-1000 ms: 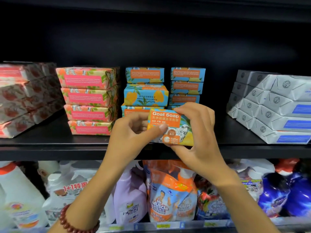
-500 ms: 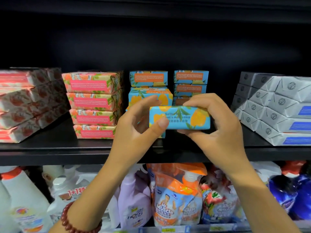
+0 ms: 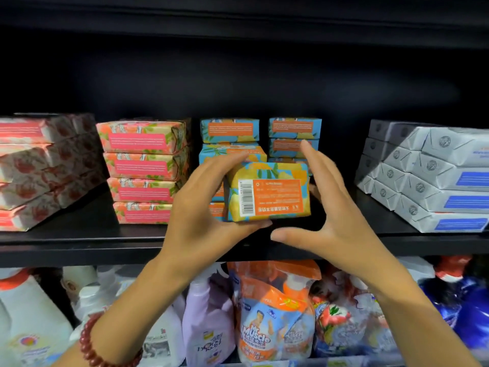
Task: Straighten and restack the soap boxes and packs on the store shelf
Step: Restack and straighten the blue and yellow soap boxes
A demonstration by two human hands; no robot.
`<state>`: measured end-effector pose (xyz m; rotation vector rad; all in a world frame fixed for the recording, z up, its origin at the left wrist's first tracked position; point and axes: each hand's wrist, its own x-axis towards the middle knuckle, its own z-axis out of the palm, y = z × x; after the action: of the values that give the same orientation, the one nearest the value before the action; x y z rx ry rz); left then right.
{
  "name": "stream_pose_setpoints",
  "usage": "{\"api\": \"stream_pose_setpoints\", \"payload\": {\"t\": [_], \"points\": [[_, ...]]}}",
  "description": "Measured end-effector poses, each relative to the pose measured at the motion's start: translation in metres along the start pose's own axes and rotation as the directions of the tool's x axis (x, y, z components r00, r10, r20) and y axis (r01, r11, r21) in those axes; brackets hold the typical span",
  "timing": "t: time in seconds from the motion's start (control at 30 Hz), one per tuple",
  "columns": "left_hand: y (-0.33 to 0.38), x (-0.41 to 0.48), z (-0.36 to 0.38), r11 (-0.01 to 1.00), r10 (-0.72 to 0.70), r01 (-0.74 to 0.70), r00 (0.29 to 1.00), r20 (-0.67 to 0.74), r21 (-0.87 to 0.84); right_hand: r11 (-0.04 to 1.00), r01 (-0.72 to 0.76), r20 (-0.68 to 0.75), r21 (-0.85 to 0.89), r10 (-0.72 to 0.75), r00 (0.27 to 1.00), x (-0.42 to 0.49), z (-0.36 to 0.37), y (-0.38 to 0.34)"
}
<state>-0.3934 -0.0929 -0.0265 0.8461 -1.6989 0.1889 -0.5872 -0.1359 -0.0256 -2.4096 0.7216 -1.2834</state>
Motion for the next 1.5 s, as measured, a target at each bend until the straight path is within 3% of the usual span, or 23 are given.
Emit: {"api": "stream_pose_setpoints", "payload": {"t": [0.13, 0.3, 0.4, 0.5, 0.67, 0.77, 0.87, 1.0, 1.1, 1.23, 1.33, 1.5], "points": [[-0.008, -0.004, 0.003, 0.982, 0.187, -0.187, 0.982, 0.002, 0.024, 0.981, -0.118, -0.032, 0.155, 0.124, 0.992, 0.006, -0.003, -0.005], [-0.013, -0.004, 0.004, 0.981, 0.185, -0.186, 0.982, 0.03, 0.049, 0.998, -0.001, -0.18, 0.069, 0.014, 0.983, 0.008, -0.004, -0.015], [-0.006, -0.006, 0.002, 0.999, -0.017, 0.02, 0.998, 0.064, -0.049, 0.983, 0.135, -0.327, -0.122, -0.168, 0.93, 0.004, -0.001, -0.016], [0.006, -0.004, 0.0, 0.926, -0.266, 0.288, 0.957, 0.118, -0.245, 0.925, 0.247, -0.369, -0.288, -0.345, 0.863, 0.001, 0.004, -0.01], [0.012, 0.002, -0.002, 0.87, -0.336, 0.369, 0.929, 0.153, -0.329, 0.916, 0.308, -0.392, -0.258, -0.39, 0.833, 0.0, 0.011, 0.0], [0.013, 0.005, -0.008, 0.912, -0.29, 0.301, 0.954, 0.08, -0.278, 0.956, 0.24, -0.412, -0.168, -0.289, 0.864, -0.002, 0.01, 0.004], [0.009, 0.016, -0.015, 0.923, -0.31, 0.295, 0.95, -0.023, -0.249, 0.97, 0.129, -0.411, -0.205, -0.205, 0.888, -0.009, 0.009, 0.009], [0.003, 0.036, -0.017, 0.949, -0.299, 0.281, 0.947, -0.121, -0.145, 0.968, 0.018, -0.189, -0.25, -0.067, 0.98, -0.019, 0.017, 0.017], [-0.002, 0.044, -0.013, 0.957, -0.287, 0.291, 0.949, -0.132, 0.012, 0.937, -0.036, -0.016, -0.348, 0.032, 0.999, -0.023, 0.023, 0.023], [-0.008, 0.049, -0.006, 0.933, -0.273, 0.302, 0.948, -0.162, 0.196, 0.91, -0.012, 0.023, -0.414, 0.024, 0.999, -0.024, 0.024, 0.022], [-0.009, 0.049, -0.001, 0.91, -0.155, 0.209, 0.972, -0.174, 0.358, 0.903, 0.006, 0.016, -0.429, 0.001, 1.0, -0.024, 0.024, 0.022], [-0.012, 0.048, 0.001, 0.891, -0.07, 0.14, 0.982, -0.175, 0.433, 0.89, 0.035, 0.003, -0.455, -0.037, 0.999, -0.025, 0.024, 0.022]]}}
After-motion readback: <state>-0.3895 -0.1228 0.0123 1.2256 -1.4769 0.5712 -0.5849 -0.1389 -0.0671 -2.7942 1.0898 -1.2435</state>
